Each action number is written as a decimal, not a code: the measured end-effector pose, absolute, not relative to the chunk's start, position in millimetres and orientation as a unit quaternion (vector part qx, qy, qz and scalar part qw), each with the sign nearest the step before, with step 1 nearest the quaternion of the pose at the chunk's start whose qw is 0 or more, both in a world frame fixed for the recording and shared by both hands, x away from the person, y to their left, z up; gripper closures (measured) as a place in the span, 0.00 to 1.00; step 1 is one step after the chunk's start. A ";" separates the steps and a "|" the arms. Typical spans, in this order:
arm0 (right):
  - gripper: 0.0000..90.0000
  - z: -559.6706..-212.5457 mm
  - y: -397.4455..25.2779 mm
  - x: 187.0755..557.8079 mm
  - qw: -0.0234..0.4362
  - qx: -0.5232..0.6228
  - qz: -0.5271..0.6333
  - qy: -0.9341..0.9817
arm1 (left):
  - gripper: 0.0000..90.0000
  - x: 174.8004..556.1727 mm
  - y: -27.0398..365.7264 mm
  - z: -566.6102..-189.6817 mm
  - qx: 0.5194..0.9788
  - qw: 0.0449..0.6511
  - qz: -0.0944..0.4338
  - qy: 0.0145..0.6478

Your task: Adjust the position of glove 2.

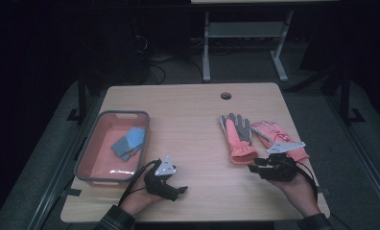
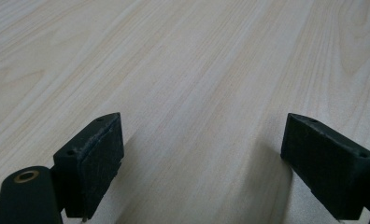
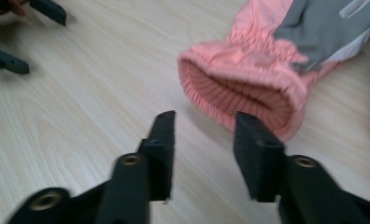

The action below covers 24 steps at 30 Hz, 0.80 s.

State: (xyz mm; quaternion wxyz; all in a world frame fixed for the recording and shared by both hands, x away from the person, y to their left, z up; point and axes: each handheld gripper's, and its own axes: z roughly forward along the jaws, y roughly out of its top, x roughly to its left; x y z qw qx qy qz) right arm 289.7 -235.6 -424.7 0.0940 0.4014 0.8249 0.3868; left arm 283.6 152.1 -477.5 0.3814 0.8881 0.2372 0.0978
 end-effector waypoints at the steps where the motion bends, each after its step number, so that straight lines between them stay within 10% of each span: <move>1: 0.78 -422.0 -235.0 291.2 0.089 0.406 0.385 0.824 | 0.14 283.7 152.1 -477.4 0.888 0.381 0.098 0.237; 6: 0.99 -414.8 -229.9 301.5 0.099 0.406 0.384 0.824 | 0.14 283.8 152.3 -477.1 0.889 0.379 0.097 0.236; 24: 1.00 -417.8 -211.8 366.0 0.126 0.421 0.381 0.813 | 0.14 284.7 152.0 -476.9 0.892 0.378 0.094 0.230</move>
